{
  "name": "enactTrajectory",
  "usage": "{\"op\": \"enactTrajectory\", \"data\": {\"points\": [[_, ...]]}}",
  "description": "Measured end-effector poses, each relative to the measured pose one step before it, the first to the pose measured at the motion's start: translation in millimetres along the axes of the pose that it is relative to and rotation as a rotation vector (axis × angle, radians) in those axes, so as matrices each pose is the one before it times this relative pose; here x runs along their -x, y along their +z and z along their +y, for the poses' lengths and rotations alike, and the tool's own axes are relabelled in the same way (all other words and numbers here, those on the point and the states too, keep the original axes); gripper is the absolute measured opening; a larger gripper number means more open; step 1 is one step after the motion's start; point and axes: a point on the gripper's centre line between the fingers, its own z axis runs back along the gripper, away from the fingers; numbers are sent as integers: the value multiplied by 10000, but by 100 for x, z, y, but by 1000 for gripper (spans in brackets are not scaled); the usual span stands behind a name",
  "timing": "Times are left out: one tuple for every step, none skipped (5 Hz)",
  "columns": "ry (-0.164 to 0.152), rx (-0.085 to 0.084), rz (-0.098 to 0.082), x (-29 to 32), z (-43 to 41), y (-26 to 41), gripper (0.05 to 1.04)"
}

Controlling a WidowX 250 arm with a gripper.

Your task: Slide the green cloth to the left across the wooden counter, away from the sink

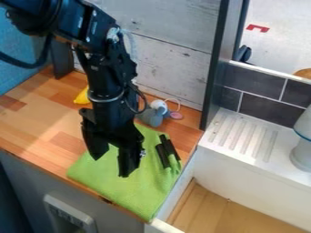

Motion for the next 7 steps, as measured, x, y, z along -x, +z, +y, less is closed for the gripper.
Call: {"op": "enactTrajectory", "data": {"points": [[226, 179, 3, -1179, -76, -1530, 1001], [160, -164, -289, -1093, 399, -1180, 1001], [-200, -130, 105, -664, -448, -1510, 1001], [-53, -206, -70, -263, -182, -775, 1001], [57, -137, 207, 345, 60, -858, 1001], [200, -341, 374, 1274, 1903, -1, 1001], [661, -23, 501, 1261, 4690, 6, 1001]]}}
